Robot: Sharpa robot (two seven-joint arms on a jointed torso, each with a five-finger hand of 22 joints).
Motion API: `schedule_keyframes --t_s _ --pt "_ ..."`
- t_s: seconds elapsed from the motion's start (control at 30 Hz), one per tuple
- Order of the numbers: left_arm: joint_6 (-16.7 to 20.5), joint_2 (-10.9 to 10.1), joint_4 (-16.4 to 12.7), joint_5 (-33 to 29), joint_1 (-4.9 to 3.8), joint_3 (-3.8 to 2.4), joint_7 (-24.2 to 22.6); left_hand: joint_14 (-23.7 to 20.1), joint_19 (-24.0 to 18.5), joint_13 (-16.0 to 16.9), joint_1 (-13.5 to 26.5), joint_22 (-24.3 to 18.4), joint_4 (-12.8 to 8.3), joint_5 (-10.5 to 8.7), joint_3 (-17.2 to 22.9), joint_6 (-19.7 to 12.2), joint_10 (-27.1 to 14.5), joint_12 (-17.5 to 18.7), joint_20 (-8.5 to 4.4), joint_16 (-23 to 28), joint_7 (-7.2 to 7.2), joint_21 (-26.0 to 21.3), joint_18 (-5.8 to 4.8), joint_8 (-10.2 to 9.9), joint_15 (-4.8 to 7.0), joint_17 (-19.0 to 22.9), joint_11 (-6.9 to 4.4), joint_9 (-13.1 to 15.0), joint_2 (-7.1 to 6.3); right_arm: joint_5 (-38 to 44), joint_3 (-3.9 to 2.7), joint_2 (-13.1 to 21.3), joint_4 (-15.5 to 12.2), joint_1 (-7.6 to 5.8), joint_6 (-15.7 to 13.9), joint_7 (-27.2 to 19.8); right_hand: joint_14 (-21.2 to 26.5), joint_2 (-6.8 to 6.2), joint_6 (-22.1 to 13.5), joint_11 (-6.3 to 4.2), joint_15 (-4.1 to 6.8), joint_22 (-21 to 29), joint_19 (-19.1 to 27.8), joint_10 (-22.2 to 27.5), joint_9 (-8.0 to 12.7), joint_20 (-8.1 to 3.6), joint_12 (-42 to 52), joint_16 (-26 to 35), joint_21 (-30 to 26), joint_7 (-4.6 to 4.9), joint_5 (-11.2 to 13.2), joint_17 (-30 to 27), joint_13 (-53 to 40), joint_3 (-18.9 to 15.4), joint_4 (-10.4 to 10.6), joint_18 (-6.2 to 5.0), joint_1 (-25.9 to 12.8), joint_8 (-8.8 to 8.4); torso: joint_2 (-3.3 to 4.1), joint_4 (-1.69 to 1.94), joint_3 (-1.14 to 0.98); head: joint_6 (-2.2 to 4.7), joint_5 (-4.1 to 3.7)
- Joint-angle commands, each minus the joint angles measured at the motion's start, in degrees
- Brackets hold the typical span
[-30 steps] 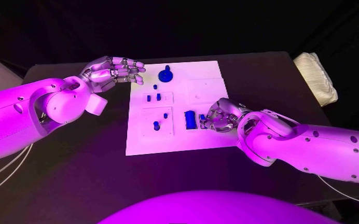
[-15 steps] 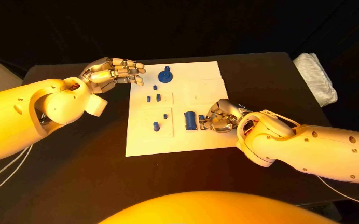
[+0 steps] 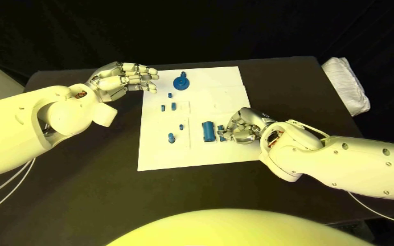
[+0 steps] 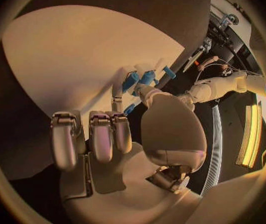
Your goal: Assemble the parts on the task board
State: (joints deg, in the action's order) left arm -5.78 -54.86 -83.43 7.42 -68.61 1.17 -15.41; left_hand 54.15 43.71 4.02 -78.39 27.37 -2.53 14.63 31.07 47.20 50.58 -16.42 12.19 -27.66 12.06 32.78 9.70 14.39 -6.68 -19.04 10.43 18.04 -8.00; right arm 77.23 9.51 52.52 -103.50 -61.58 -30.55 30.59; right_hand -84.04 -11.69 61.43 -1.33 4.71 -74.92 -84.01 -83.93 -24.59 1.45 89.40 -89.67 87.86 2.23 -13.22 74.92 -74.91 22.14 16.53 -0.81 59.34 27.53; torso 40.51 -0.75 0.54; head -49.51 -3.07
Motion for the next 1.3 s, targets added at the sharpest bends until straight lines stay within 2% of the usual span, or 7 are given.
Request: schedule_keyframes --t_s 0.03,0.2,0.3,0.5,0.57,0.97,1.3 --pt "-1.0 0.1 0.0 -0.1 -0.02 -0.03 -0.2 -0.1 -0.3 0.0 0.2 0.1 0.2 -0.01 0.3 0.4 -0.3 -0.3 0.26 0.2 1.16 0.0 0.37 0.2 -0.35 -0.1 -0.05 0.1 0.30 0.0 -0.01 0.4 -0.1 0.06 0.4 -1.1 -5.8 0.14 -0.2 -0.20 0.34 -14.4 -5.4 -5.7 0.1 -0.40 -0.4 0.1 -0.6 0.36 -0.3 14.2 -14.7 -0.4 -0.1 0.31 -0.5 -0.06 -0.02 -0.01 0.00 -0.02 0.00" --pt "-1.0 0.1 0.0 -0.1 -0.02 -0.03 -0.2 -0.1 -0.3 0.0 0.2 0.1 0.2 -0.01 0.3 0.4 -0.3 -0.3 0.26 0.2 1.16 0.0 0.37 0.2 -0.35 -0.1 -0.05 0.1 0.30 -1.0 0.00 1.1 -0.3 0.06 1.0 -2.7 -5.8 -0.02 -0.4 -0.20 0.33 -14.4 -5.4 -5.7 0.1 -0.40 -0.4 0.1 -0.5 0.38 0.9 14.2 -14.7 -0.8 -1.0 0.31 1.6 -0.01 -0.07 -0.02 0.00 -0.04 0.09" --pt "-1.1 0.1 0.0 -0.1 -0.02 -0.03 -0.1 -0.1 -0.3 0.0 0.2 0.1 0.2 -0.01 0.3 0.4 -0.3 -0.3 0.26 0.2 1.16 0.0 0.37 0.2 -0.35 -0.1 -0.05 0.1 0.30 -1.8 0.00 1.6 -0.4 0.08 1.6 -4.0 -5.8 -0.06 -0.5 -0.20 0.34 -14.4 -5.4 -5.7 0.1 -0.39 -0.5 0.1 -0.5 0.37 2.7 14.1 -14.7 -1.0 -1.7 0.31 3.5 0.02 -0.05 -0.03 -0.03 -0.04 0.11" --pt "-1.2 0.1 0.1 -0.1 -0.02 -0.03 0.0 -0.1 -0.3 0.0 0.2 0.1 0.3 0.00 0.3 0.3 -0.3 -0.3 0.27 0.2 1.17 0.0 0.37 0.2 -0.36 -0.1 -0.04 0.1 0.39 -3.1 0.00 2.4 -0.5 0.21 2.8 -5.8 -5.7 -0.15 -0.7 -0.18 0.32 -14.4 -5.4 -5.6 0.3 -0.36 -0.7 0.2 -0.4 0.38 6.7 14.1 -14.6 -1.7 -2.6 0.33 6.2 0.02 -0.03 -0.08 -0.05 0.04 0.08" --pt "-1.2 0.1 0.1 -0.1 -0.01 -0.03 0.0 -0.1 -0.3 0.0 0.2 0.1 0.3 0.00 0.3 0.3 -0.3 -0.3 0.27 0.2 1.17 0.0 0.37 0.2 -0.36 -0.1 -0.04 0.1 0.39 -3.3 0.00 2.4 -0.4 0.24 2.9 -6.0 -5.7 0.34 -0.6 -0.21 0.33 -14.4 -5.4 -5.6 0.4 -0.37 -0.7 0.2 -0.5 0.35 10.0 14.1 -14.6 -1.7 -2.8 0.33 7.5 -0.02 -0.01 -0.09 -0.05 0.03 0.09" --pt "-1.3 0.2 0.2 0.0 -0.01 -0.03 0.1 -0.1 -0.3 0.0 0.2 0.1 0.3 0.00 0.3 0.3 -0.3 -0.3 0.27 0.2 1.17 0.0 0.37 0.2 -0.36 -0.1 -0.04 0.1 0.39 -1.5 0.00 0.8 1.6 0.31 2.5 -4.9 -5.8 0.71 -0.6 -0.25 0.35 -14.4 -5.4 -5.7 0.5 -0.37 -0.6 0.1 -0.4 0.29 10.1 14.1 -14.7 -1.5 -2.9 0.33 8.1 -0.01 0.00 0.15 -0.02 -0.02 0.05" --pt "-1.3 0.3 0.2 0.0 -0.01 -0.03 0.0 -0.1 -0.3 0.0 0.2 0.1 0.3 0.00 0.3 0.3 -0.3 -0.3 0.27 0.2 1.17 0.0 0.37 0.2 -0.36 -0.1 -0.04 0.1 0.39 -1.9 -0.01 0.7 2.0 0.45 0.8 -6.3 -5.7 0.87 -0.6 -0.28 0.39 -14.4 -5.4 -5.6 0.5 -0.39 -0.7 0.2 -0.5 0.29 9.9 14.1 -14.6 -1.4 -3.1 0.32 8.6 -0.04 -0.09 -0.04 0.01 0.10 0.33"
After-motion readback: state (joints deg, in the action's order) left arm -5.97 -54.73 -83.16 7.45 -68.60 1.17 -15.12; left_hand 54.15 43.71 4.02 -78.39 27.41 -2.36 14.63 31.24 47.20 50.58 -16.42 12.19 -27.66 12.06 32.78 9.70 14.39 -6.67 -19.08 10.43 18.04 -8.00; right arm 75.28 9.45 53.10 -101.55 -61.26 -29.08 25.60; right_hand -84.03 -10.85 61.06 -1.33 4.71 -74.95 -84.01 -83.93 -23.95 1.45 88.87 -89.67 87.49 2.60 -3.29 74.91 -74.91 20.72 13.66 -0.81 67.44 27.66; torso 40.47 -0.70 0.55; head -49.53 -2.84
